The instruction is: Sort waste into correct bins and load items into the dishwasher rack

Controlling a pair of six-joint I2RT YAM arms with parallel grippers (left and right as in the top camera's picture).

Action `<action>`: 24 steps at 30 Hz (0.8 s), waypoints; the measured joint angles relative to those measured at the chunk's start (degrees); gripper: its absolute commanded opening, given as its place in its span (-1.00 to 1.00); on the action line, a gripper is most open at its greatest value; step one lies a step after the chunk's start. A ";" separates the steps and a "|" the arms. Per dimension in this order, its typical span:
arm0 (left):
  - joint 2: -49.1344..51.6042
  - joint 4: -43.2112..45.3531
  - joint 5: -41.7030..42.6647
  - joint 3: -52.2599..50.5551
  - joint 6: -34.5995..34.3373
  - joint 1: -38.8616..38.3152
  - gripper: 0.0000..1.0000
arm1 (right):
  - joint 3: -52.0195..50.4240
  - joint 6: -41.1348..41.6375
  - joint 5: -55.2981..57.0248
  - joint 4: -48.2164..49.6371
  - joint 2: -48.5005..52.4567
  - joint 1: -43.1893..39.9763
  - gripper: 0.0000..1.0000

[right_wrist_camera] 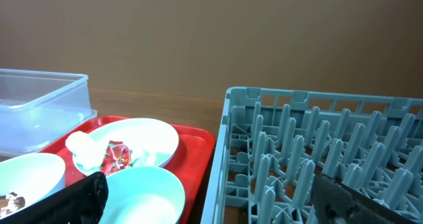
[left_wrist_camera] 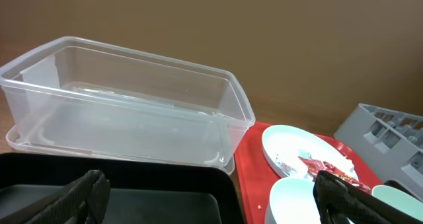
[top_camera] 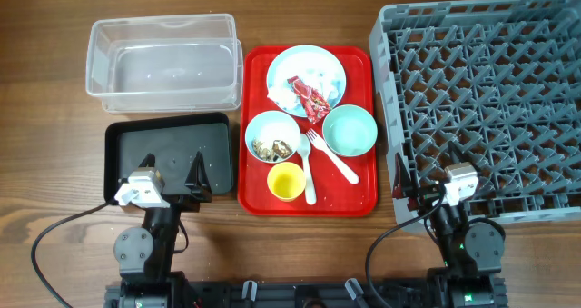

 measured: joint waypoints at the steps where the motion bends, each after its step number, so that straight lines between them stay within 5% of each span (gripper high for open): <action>1: 0.00 0.00 0.00 0.00 0.00 0.00 1.00 | 0.00 0.00 0.00 0.02 0.00 0.00 0.99; 14: 2.82 2.32 0.02 0.85 -2.19 0.00 0.99 | 1.68 10.82 4.15 -5.51 1.29 0.00 0.99; 24: 38.95 -13.44 0.31 29.99 -3.26 0.00 1.00 | 21.99 15.63 4.63 -20.11 19.15 0.00 1.00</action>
